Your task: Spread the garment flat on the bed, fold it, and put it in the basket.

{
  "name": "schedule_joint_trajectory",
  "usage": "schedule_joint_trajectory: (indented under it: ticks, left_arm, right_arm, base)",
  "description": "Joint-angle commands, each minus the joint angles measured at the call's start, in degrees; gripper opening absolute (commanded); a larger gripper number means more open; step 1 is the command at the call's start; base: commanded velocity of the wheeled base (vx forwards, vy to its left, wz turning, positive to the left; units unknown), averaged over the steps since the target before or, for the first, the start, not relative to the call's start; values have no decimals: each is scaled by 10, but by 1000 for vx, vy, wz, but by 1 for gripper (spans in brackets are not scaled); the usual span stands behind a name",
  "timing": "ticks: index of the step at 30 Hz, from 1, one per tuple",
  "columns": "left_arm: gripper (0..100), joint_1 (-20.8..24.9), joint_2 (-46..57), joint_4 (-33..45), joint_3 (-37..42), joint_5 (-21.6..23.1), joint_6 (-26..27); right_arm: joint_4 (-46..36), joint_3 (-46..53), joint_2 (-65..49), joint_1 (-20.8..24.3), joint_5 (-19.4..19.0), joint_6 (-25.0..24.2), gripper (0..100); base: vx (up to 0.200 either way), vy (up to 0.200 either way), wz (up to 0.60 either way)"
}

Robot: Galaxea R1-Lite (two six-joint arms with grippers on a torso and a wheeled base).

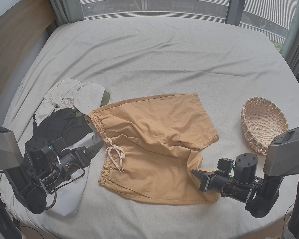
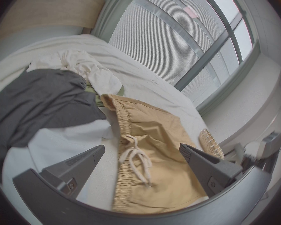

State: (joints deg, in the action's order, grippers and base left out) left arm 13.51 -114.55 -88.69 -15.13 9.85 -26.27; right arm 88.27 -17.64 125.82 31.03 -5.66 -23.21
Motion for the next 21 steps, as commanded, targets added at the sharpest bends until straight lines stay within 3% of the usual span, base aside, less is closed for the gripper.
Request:
schedule_joint_trajectory:
  ticks: [1,7,14,15,21]
  left_arm:
    - [100,-49,-3,0,34,4,87]
    - [100,-74,1,-1,60,29,97]
    - [100,-70,8,-2,79,55,97]
    - [100,-70,8,-1,79,55,97]
    - [100,-69,9,-2,80,55,97]
  right_arm:
    - [1,1,0,0,0,0,0]
    - [1,1,1,0,8,-1,0]
    - [1,3,-21,11,5,0,0]
    - [1,3,-22,16,2,1,100]
    - [1,-15,-18,60,-13,0,100]
  base:
    - [0,0,0]
    - [0,0,0]
    - [0,0,0]
    - [0,0,0]
    - [0,0,0]
